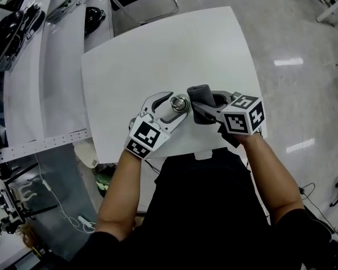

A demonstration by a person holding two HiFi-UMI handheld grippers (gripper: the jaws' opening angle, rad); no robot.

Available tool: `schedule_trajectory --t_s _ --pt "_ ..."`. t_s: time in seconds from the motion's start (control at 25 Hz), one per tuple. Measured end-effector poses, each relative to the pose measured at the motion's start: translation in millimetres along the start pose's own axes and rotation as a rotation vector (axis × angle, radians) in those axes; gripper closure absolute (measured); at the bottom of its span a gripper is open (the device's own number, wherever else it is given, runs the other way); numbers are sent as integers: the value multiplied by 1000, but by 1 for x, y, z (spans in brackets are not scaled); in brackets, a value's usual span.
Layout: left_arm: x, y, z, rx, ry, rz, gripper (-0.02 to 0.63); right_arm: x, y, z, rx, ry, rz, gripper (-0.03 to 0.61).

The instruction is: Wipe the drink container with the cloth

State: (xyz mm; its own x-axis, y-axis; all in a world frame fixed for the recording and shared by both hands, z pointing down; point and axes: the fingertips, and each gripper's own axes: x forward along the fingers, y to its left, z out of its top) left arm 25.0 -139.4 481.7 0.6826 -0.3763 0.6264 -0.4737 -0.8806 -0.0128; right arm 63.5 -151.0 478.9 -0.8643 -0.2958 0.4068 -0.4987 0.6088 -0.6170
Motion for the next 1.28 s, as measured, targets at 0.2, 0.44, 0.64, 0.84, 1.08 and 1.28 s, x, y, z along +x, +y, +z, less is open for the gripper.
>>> schedule_trajectory --t_s 0.2,0.44,0.64,0.84,1.08,1.28 --pt "2 0 -9 -62 -4 84 341 13 -2 1 -21 34 2 465" --pt "5 -2 -12 -70 11 67 357 23 -18 -3 -4 65 -7 465" --pt "2 1 -12 -63 18 54 359 34 -31 -12 54 70 -4 465" --pt "2 0 -13 -61 24 50 359 40 -43 -19 102 64 -13 465" --pt "3 1 -12 -58 29 44 359 50 -66 -36 79 125 -64 465" --pt "3 0 -11 -59 33 37 359 58 -78 -47 85 163 -116 465"
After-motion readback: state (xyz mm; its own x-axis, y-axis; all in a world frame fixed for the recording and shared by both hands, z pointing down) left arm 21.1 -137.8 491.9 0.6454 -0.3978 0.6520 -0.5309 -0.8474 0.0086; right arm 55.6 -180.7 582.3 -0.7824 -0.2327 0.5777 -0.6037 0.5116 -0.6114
